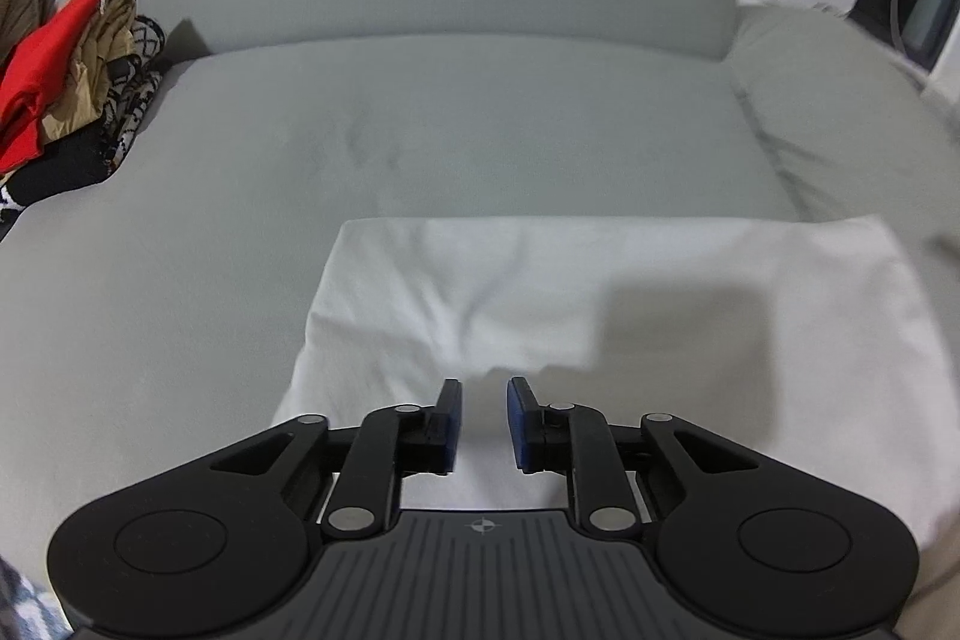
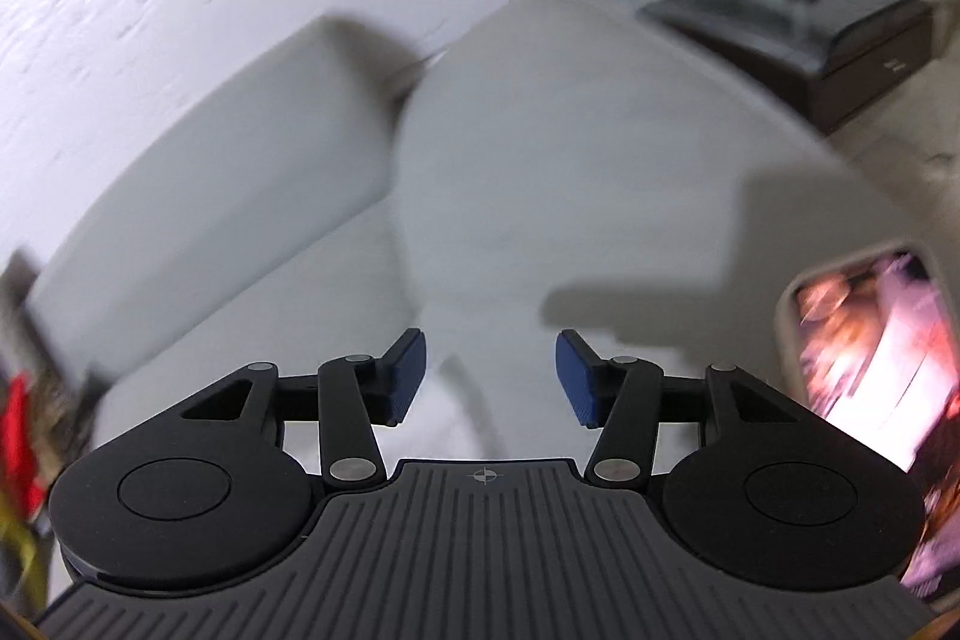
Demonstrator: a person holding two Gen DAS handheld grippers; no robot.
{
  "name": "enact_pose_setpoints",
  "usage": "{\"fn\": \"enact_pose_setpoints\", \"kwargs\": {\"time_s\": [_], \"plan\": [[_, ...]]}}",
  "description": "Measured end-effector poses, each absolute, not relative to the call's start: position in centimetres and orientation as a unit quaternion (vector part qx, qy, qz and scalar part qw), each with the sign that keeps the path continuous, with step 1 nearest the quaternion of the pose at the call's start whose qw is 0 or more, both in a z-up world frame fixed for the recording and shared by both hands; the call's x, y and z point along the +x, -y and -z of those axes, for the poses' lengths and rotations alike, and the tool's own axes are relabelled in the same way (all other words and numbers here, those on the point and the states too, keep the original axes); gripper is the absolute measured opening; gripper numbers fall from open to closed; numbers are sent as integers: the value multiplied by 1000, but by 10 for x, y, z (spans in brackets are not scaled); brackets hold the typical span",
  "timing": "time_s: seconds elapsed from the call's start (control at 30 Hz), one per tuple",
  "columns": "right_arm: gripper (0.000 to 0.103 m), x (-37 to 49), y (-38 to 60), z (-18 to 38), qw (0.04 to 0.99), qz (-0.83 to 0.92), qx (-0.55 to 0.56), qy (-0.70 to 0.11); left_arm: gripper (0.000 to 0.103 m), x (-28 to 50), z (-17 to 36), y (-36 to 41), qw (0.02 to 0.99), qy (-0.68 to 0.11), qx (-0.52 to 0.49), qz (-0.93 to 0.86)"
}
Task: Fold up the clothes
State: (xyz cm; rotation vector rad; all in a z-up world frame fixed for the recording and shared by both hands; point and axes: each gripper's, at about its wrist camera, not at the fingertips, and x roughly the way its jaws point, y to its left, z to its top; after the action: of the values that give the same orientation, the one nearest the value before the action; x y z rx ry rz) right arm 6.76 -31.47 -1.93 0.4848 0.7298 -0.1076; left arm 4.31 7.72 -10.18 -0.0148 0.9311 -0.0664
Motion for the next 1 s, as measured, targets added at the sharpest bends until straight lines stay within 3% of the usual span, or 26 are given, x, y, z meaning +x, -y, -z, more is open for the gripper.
{"fn": "enact_pose_setpoints", "kwargs": {"time_s": [0.03,0.07,0.13,0.3,0.4,0.43,0.47,0.6,0.73,0.77,0.9,1.0], "plan": [[51,62,308,24,899,26,225,-374,19,34,97,-73,896,-443,-5,40],[41,59,297,28,897,1,208,-391,19,25,95,-68,900,-433,-1,49],[35,57,265,39,899,-43,152,-408,19,12,93,-58,907,-415,8,64],[32,67,219,85,889,-48,45,-454,23,12,128,-53,890,-447,86,8],[33,56,243,99,881,7,37,-472,24,-7,134,-80,887,-459,57,-13],[25,50,256,100,875,29,39,-482,24,-13,133,-87,884,-464,56,-16],[0,43,269,102,868,44,37,-493,24,-18,132,-93,881,-470,54,-21],[1,13,294,93,842,65,85,-529,22,-36,118,-110,872,-490,8,-20],[38,-15,292,61,863,52,115,-490,22,-55,97,-109,883,-468,-30,10],[41,-19,290,58,862,29,142,-486,22,-56,94,-102,887,-459,-35,27],[39,-19,267,65,828,-76,251,-495,23,-48,103,-56,892,-443,-17,91],[33,-14,243,87,823,-99,239,-507,24,-36,125,-28,881,-460,18,105]]}}
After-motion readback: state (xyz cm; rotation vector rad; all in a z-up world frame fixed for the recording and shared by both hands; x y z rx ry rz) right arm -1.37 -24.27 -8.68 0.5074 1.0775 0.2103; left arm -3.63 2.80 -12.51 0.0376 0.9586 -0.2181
